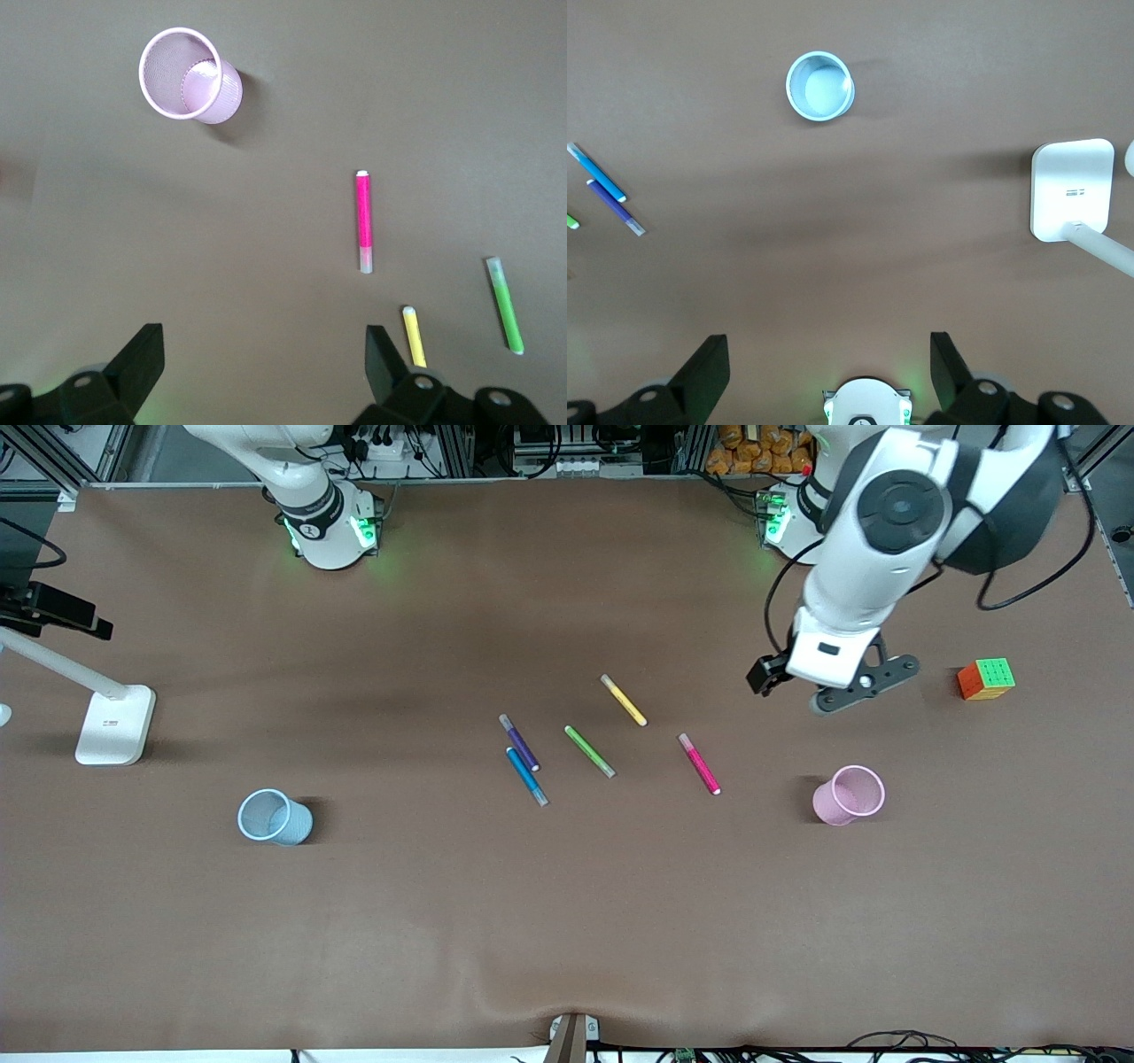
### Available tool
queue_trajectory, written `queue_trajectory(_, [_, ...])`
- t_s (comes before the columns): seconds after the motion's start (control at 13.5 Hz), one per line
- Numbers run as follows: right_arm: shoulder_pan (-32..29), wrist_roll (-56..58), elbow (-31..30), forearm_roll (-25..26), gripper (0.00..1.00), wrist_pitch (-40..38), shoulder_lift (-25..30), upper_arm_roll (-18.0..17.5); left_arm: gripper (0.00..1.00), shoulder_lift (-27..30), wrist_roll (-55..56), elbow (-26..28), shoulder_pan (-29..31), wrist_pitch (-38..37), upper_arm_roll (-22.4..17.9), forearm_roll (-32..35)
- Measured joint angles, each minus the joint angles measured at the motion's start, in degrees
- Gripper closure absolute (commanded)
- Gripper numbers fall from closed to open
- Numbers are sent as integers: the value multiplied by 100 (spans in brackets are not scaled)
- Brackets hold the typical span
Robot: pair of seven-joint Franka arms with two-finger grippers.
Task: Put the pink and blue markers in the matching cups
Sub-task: 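Reach the left gripper toward the pink marker while the right gripper moves out, then lower the left gripper onto the pink marker while the right gripper reaches the blue marker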
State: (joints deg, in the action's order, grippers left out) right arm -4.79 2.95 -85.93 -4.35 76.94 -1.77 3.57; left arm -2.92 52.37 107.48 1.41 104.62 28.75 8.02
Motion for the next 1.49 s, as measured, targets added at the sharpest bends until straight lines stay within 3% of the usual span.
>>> queue_trajectory(0.45, [366, 481, -4, -42, 0, 119, -264, -128, 0, -845, 1543, 55, -264, 365, 444, 1029])
queue_trajectory(0.74, [1045, 878, -5, -52, 0, 731, -346, -158, 0, -1626, 2868, 71, -715, 655, 452, 1731])
queue_trajectory(1.04, [1918, 884, -16, -63, 0, 1755, -783, -178, 1, -2141, 3643, 68, -988, 777, 456, 2299])
queue_trajectory(1.26, [2488, 882, -21, -70, 0, 2553, -1232, -182, 4, -2385, 4056, 80, -1152, 828, 458, 2637])
queue_trajectory(1.49, [3054, 828, -20, -70, 0, 3142, -1704, -181, 19, -2597, 4411, 205, -1189, 1070, 458, 3126])
